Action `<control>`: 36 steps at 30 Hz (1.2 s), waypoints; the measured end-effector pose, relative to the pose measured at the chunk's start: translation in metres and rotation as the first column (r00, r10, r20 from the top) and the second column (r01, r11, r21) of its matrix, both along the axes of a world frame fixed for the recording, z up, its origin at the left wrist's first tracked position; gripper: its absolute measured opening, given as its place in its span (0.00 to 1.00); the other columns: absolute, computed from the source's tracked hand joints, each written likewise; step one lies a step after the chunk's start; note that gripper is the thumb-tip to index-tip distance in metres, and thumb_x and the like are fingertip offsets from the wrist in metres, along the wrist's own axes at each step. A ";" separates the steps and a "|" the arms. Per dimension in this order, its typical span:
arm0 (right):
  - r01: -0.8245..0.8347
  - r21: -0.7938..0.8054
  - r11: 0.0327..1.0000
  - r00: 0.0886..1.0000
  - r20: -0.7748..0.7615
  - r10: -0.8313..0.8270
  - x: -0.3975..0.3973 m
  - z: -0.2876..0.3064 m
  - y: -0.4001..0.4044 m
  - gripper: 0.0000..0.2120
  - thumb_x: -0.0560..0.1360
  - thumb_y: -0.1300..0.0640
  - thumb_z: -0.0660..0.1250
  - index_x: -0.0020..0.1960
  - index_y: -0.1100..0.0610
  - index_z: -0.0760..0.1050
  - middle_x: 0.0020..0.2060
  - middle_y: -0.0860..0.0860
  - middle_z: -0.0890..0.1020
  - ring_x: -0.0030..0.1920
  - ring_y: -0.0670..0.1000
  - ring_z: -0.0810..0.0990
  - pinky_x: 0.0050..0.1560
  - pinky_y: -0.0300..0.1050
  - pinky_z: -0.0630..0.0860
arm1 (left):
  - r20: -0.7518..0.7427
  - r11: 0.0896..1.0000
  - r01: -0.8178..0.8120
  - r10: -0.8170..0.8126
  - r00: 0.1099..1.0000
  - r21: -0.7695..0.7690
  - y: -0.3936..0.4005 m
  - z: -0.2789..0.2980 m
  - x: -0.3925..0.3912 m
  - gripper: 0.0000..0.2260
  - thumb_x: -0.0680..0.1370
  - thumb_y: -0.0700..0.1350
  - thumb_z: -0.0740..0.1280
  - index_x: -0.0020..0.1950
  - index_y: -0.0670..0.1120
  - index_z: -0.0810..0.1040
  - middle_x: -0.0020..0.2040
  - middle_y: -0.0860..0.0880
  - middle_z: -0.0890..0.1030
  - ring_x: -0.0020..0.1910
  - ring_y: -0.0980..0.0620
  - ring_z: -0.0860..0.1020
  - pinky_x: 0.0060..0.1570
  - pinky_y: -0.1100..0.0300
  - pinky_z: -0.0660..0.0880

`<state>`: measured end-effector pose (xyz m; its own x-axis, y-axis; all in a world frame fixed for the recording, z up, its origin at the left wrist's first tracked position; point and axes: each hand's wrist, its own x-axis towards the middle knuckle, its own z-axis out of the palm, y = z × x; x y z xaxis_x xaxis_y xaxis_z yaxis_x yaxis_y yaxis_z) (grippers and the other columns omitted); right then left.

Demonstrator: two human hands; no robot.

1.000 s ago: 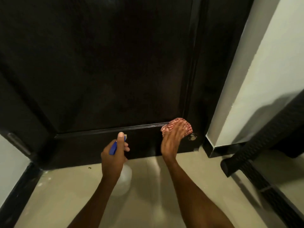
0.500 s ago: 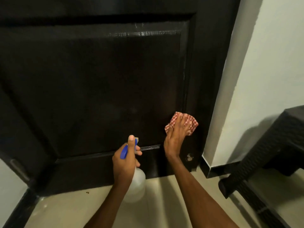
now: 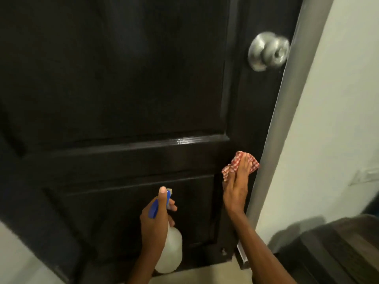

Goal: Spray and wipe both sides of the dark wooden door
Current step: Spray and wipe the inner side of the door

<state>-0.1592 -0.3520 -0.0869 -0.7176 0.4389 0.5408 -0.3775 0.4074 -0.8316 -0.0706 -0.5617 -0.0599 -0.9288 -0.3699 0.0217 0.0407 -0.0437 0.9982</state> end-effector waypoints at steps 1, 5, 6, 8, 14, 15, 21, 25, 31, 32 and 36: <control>-0.005 -0.007 1.000 1.000 0.004 0.005 0.006 0.027 0.002 0.27 0.86 0.57 0.54 0.82 0.49 0.49 0.81 0.42 0.53 0.80 0.44 0.49 0.80 0.52 0.49 | -0.009 1.000 0.002 -0.002 1.000 0.001 0.003 0.027 0.002 0.27 0.73 0.65 0.60 0.47 0.41 0.82 0.39 0.42 0.84 0.27 0.47 0.76 0.28 0.59 0.74; -0.012 -0.116 0.993 1.000 -0.007 0.012 0.034 0.151 0.007 0.26 0.86 0.55 0.53 0.82 0.51 0.50 0.81 0.44 0.55 0.79 0.42 0.53 0.80 0.46 0.50 | 0.001 0.999 0.039 -0.039 0.999 0.013 0.011 0.156 0.006 0.25 0.75 0.65 0.60 0.48 0.44 0.82 0.39 0.43 0.83 0.27 0.50 0.76 0.29 0.59 0.73; -0.028 -0.196 0.980 1.000 -0.003 0.028 0.041 0.177 0.006 0.25 0.86 0.56 0.53 0.82 0.51 0.51 0.80 0.44 0.56 0.78 0.40 0.55 0.79 0.45 0.52 | -0.008 0.999 0.051 -0.051 0.999 0.014 0.014 0.183 0.008 0.25 0.75 0.64 0.60 0.49 0.43 0.83 0.39 0.43 0.83 0.27 0.50 0.75 0.28 0.60 0.73; -0.014 -0.272 0.962 0.999 0.034 0.025 0.056 0.231 0.008 0.25 0.86 0.58 0.53 0.81 0.49 0.51 0.80 0.44 0.58 0.76 0.35 0.58 0.78 0.46 0.56 | -0.015 0.997 0.071 -0.070 0.997 0.028 0.021 0.244 0.014 0.25 0.75 0.63 0.61 0.50 0.44 0.83 0.38 0.43 0.83 0.27 0.50 0.75 0.27 0.61 0.72; 0.054 -0.279 0.959 0.993 0.111 -0.024 0.087 0.357 0.010 0.28 0.85 0.53 0.55 0.75 0.27 0.50 0.76 0.46 0.65 0.72 0.52 0.71 0.68 0.53 0.75 | 0.009 0.992 0.119 -0.119 0.993 0.035 0.036 0.390 0.028 0.25 0.75 0.64 0.61 0.50 0.43 0.82 0.39 0.44 0.82 0.29 0.50 0.75 0.30 0.59 0.73; 0.044 -0.262 0.964 0.995 0.102 -0.017 0.091 0.375 0.009 0.28 0.86 0.54 0.56 0.76 0.28 0.50 0.76 0.44 0.65 0.73 0.51 0.70 0.70 0.53 0.73 | 0.012 0.991 0.126 -0.127 0.992 0.032 0.039 0.406 0.032 0.26 0.75 0.65 0.61 0.51 0.43 0.82 0.39 0.43 0.82 0.29 0.51 0.75 0.29 0.60 0.73; -0.012 -0.091 0.996 0.984 0.174 0.027 0.068 0.411 0.022 0.26 0.84 0.52 0.59 0.80 0.45 0.56 0.78 0.46 0.63 0.77 0.49 0.62 0.78 0.56 0.59 | 0.015 0.995 0.098 -0.097 0.995 -0.015 0.047 0.450 0.034 0.25 0.77 0.64 0.60 0.50 0.43 0.81 0.40 0.43 0.83 0.28 0.53 0.76 0.28 0.64 0.74; 0.023 0.476 0.879 0.969 0.205 -0.137 0.042 0.385 0.040 0.30 0.85 0.55 0.59 0.82 0.52 0.50 0.81 0.47 0.51 0.81 0.50 0.44 0.79 0.62 0.51 | 0.029 0.999 0.042 -0.041 0.999 -0.033 0.054 0.451 0.027 0.26 0.77 0.65 0.59 0.50 0.43 0.81 0.41 0.43 0.83 0.28 0.54 0.76 0.29 0.63 0.73; -0.024 0.801 0.598 0.935 0.231 -0.271 0.029 0.394 0.064 0.30 0.83 0.42 0.54 0.82 0.48 0.51 0.82 0.51 0.51 0.81 0.56 0.45 0.79 0.63 0.45 | 0.056 0.998 0.015 -0.012 0.998 -0.057 0.068 0.445 0.014 0.27 0.76 0.66 0.59 0.50 0.43 0.81 0.40 0.44 0.83 0.26 0.57 0.76 0.26 0.67 0.73; -0.023 0.823 0.567 0.943 0.206 -0.260 0.026 0.397 0.068 0.31 0.82 0.41 0.56 0.82 0.47 0.53 0.81 0.51 0.52 0.81 0.57 0.46 0.79 0.62 0.44 | 0.062 0.998 0.010 -0.006 0.998 -0.062 0.071 0.444 0.011 0.27 0.75 0.66 0.59 0.51 0.43 0.81 0.40 0.44 0.83 0.26 0.57 0.76 0.26 0.68 0.73; -0.030 0.811 0.585 0.959 0.188 -0.211 0.018 0.390 0.075 0.33 0.81 0.40 0.59 0.82 0.48 0.53 0.81 0.52 0.54 0.81 0.56 0.46 0.79 0.60 0.43 | 0.040 0.998 -0.015 0.018 0.999 -0.068 0.082 0.440 0.002 0.28 0.74 0.66 0.59 0.51 0.43 0.81 0.41 0.43 0.84 0.28 0.57 0.77 0.27 0.69 0.73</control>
<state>-0.1412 -0.2773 0.3032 -0.8534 -0.0152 0.5210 -0.1406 0.9692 -0.2020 -0.0686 -0.4793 0.3800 -0.9231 -0.3844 0.0094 0.0001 0.0243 0.9997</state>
